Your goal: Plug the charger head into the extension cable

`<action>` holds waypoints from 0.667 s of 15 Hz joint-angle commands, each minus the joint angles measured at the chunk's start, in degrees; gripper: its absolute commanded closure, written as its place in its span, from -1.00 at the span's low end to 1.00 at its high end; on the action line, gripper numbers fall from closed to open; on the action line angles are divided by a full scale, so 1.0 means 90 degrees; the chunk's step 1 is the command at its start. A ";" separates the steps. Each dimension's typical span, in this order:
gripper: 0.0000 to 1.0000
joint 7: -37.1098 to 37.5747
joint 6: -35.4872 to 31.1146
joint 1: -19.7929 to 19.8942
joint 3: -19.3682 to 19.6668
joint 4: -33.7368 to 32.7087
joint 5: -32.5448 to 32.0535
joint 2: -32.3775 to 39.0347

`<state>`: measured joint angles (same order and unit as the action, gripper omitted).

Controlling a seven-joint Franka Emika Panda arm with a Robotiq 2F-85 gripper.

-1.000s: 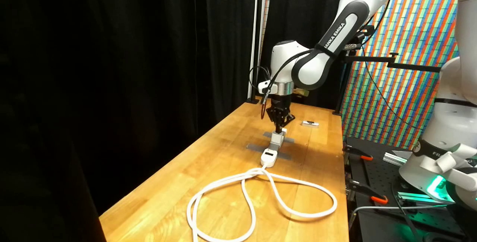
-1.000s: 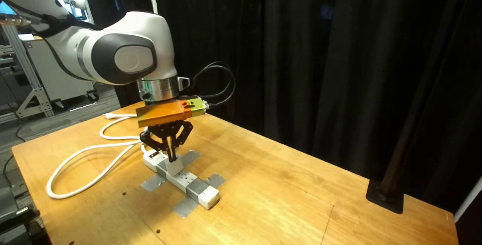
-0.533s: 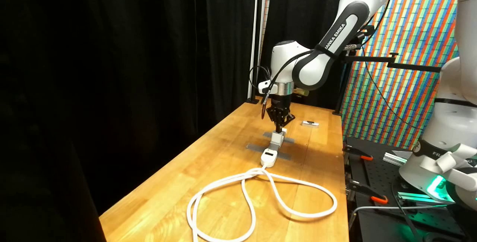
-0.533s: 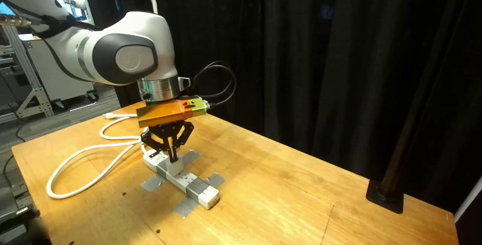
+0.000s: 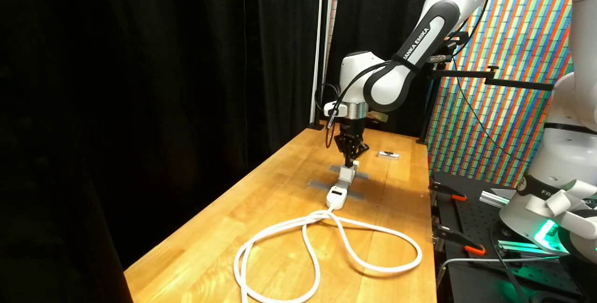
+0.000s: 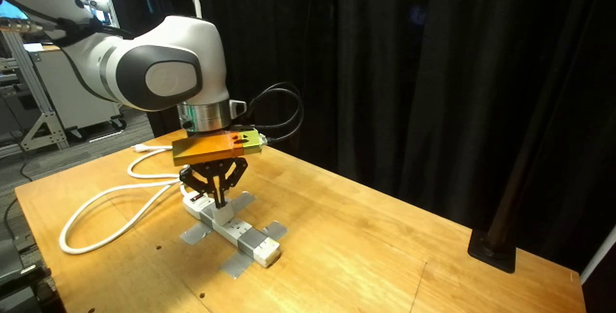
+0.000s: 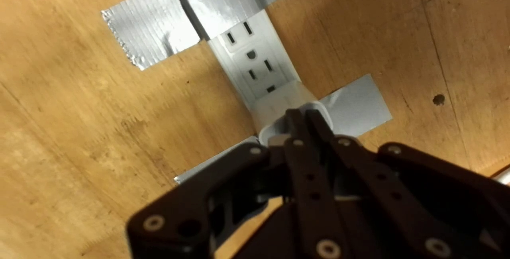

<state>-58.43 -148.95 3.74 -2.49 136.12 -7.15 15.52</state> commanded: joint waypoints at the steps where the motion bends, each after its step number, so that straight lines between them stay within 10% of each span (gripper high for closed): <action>1: 0.82 -0.0135 -0.0125 0.0179 -0.0085 -0.0019 0.0240 0.0369; 10: 0.82 -0.0245 -0.0118 0.0386 -0.0163 0.0050 0.0842 0.0510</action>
<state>-58.55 -148.95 5.50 -2.90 135.92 -2.17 15.75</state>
